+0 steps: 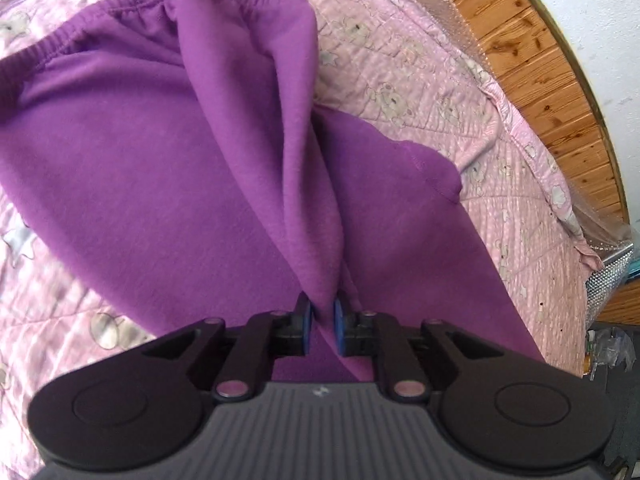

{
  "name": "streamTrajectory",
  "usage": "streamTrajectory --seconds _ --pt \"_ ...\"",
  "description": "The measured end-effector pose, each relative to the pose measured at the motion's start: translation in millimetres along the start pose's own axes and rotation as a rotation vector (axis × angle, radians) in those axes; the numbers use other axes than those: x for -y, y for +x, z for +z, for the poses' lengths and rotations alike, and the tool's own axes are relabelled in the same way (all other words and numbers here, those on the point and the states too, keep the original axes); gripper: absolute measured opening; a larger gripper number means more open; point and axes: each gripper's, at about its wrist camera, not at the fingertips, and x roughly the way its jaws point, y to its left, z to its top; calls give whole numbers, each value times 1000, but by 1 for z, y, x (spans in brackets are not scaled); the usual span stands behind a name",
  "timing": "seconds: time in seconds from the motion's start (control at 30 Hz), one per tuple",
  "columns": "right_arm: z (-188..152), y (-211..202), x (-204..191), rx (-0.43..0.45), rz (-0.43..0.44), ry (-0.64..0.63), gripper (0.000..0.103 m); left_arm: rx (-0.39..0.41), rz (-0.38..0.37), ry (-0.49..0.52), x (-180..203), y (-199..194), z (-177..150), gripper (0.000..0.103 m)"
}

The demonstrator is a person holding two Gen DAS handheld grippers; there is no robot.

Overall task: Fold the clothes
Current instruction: 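Fold the garment side with the left gripper toward the folded sleeve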

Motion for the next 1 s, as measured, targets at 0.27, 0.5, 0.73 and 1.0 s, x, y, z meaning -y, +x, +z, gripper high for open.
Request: streamTrajectory --seconds 0.27,0.5,0.73,1.0 --pt "-27 -46 -103 163 71 -404 34 123 26 -38 0 -33 27 34" --pt "-69 -12 -197 -23 251 -575 36 261 252 9 12 -43 79 43" --pt "-153 -3 -270 -158 377 -797 45 125 418 353 70 34 128 59" --pt "-193 -28 -269 -158 316 -850 48 323 273 183 27 -33 120 3"
